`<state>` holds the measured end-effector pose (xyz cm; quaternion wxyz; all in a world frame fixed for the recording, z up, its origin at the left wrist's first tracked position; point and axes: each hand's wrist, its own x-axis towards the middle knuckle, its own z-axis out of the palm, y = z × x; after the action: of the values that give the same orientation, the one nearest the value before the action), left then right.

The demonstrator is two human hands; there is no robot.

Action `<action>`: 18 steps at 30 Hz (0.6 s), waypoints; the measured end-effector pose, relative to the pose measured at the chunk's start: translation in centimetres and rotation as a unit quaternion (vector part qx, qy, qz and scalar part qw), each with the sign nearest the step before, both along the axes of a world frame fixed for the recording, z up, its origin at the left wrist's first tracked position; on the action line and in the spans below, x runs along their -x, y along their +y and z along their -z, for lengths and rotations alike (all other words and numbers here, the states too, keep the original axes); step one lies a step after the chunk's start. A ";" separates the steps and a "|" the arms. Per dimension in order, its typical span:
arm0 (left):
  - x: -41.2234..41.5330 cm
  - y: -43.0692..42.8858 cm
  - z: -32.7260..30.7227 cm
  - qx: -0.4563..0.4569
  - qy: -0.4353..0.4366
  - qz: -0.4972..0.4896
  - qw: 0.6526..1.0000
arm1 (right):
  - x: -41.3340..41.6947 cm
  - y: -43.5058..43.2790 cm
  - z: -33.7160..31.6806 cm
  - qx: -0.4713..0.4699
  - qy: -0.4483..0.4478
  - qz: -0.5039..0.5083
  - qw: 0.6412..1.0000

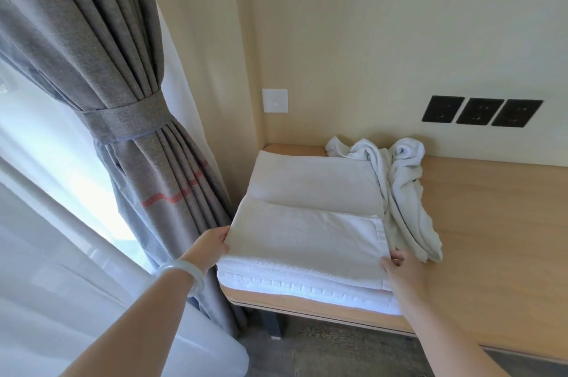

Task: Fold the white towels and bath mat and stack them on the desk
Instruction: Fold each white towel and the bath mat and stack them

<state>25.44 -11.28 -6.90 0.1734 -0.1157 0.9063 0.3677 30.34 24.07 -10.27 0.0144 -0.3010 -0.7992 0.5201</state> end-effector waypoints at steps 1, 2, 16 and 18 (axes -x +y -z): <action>0.0 0.1 0.2 -0.004 -0.017 0.003 1.000 | 0.0 0.0 0.0 -0.004 -0.001 0.002 1.000; -0.1 0.2 0.2 -0.015 -0.036 -0.006 0.999 | 0.1 0.0 -0.1 -0.011 0.003 0.003 1.000; 0.3 10.3 1.8 0.295 0.183 0.318 0.882 | 1.9 -5.8 -0.2 -0.412 0.069 -0.375 0.828; 0.7 10.6 2.9 0.299 0.150 0.300 0.893 | 2.7 -6.3 1.3 -0.419 0.045 -0.374 0.826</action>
<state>24.78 -0.71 -9.83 0.0945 0.1724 0.9802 0.0226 27.62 17.80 -11.54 -0.0205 0.0801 -0.9901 0.1135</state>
